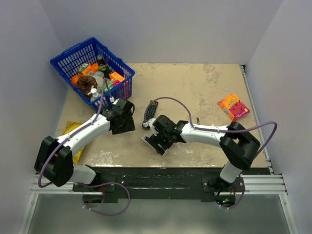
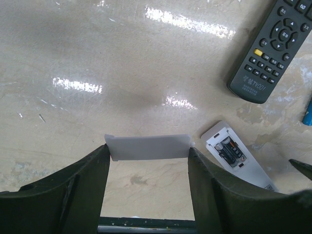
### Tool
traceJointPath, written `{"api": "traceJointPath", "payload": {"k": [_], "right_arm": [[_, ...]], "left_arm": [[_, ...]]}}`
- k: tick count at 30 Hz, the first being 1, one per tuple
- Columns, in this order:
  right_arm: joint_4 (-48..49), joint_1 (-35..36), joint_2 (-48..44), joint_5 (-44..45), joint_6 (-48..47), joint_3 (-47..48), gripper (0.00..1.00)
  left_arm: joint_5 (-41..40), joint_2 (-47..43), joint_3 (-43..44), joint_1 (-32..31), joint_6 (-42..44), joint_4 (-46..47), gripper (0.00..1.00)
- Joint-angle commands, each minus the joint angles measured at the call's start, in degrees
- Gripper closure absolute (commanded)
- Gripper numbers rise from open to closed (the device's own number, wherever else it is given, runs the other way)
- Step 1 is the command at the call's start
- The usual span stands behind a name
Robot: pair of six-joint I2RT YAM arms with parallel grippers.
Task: Load the batteries into the remote control
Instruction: Adjust the remote control at the center of the board.
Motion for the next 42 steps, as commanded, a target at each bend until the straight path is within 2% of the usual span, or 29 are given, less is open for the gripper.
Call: {"api": "traceJointPath", "payload": {"k": [1,10,18,23,33,37,42], "right_arm": [[-3.09,0.28,-0.07,5.82,1.85,3.53,0.22],[-5.73,0.19,-1.22,10.5,0.27,4.94,0.22],[-5.47,-0.16,-2.45,10.24,0.8,4.5,0.22],[-2.23,-0.51,-10.43,10.58,2.55,2.66,0.22],[5.07,-3.76,-29.06,22.18,10.46,-4.54,0.22],[7.71,-4.12,-33.64,23.76,11.78,-7.45,0.22],[7.98,-4.56,-34.36,23.68,11.7,-8.15,0.22]], "left_arm": [[0.07,-1.09,2.47,0.14,2.56,0.1,0.58],[1.31,0.67,3.09,-2.15,3.8,0.97,0.58],[-0.09,2.34,2.57,-7.42,-0.94,0.8,0.58],[-0.54,3.74,2.12,-10.49,-4.73,0.53,0.58],[0.07,6.56,2.91,-13.84,-7.98,0.45,0.55],[0.6,8.31,3.88,-14.81,-7.98,0.45,0.54],[0.78,10.33,4.76,-16.04,-7.9,1.15,0.52]]}}
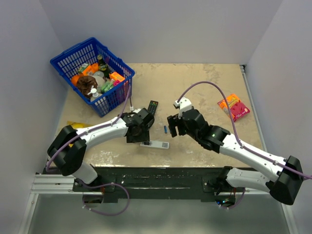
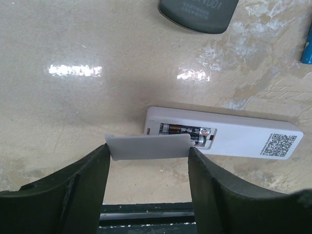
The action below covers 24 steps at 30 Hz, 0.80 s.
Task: Load the batteries into the remote control
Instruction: Load the battery cover into the remote control.
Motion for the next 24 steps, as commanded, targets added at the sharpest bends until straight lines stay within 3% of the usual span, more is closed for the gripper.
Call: {"api": "traceJointPath", "payload": {"k": [1,20,24], "right_arm": [[3.08,-0.36,-0.7,2.06,1.51,-0.29,0.22],[3.52,-0.98,-0.08,0.57,1.07,-0.55,0.22],[3.43,-1.06,-0.08,0.39,0.98,-0.46,0.22]], "left_arm": [[0.37,2.27,2.9,-1.04,-0.7,1.02,0.52],[1.42,5.97,4.05,-3.07,-0.09,-0.3,0.43],[1.33,6.58,4.75,-3.42,0.09,-0.38,0.37]]}}
